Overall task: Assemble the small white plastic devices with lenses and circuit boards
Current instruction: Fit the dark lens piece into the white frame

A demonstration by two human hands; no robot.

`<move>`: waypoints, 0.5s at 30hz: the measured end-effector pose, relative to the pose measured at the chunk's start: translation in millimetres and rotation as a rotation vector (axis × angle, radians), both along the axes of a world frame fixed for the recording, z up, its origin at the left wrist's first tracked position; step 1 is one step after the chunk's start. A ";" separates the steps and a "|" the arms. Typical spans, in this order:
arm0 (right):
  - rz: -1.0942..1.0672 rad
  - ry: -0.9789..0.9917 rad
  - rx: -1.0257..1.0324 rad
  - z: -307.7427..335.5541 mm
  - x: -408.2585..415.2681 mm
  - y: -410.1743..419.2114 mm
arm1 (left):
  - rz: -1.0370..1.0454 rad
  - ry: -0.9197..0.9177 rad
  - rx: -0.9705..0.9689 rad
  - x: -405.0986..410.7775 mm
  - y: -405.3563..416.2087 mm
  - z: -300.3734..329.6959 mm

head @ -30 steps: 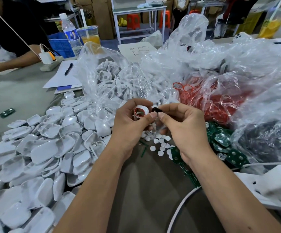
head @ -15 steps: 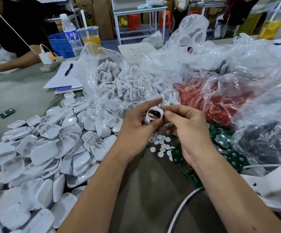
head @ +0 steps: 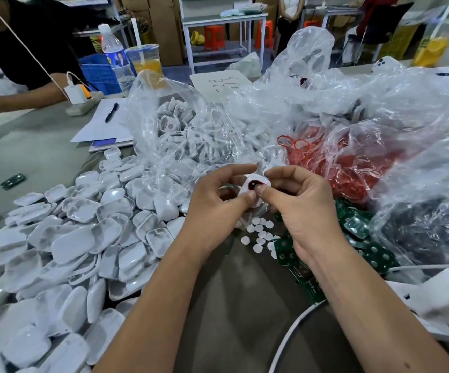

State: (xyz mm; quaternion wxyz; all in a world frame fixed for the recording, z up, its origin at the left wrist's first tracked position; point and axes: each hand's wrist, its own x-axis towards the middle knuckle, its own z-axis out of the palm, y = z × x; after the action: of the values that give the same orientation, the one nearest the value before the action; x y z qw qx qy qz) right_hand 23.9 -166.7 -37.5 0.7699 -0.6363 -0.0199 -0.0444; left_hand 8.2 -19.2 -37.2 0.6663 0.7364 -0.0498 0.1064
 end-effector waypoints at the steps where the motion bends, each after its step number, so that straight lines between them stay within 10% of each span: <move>1: -0.005 0.004 -0.012 -0.4 0.4 -0.5 | 0.006 -0.002 -0.014 0.1 0.8 0.1; 15: 0.105 0.034 0.106 7.8 -3.1 -2.5 | 0.002 0.066 -0.319 4.0 -0.7 -0.8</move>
State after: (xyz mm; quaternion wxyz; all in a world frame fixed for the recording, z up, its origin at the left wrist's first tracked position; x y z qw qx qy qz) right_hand 20.8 -169.2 -29.7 0.8040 -0.5935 -0.0377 0.0061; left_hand 12.2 -19.9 -38.0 0.7759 0.6245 -0.0095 0.0894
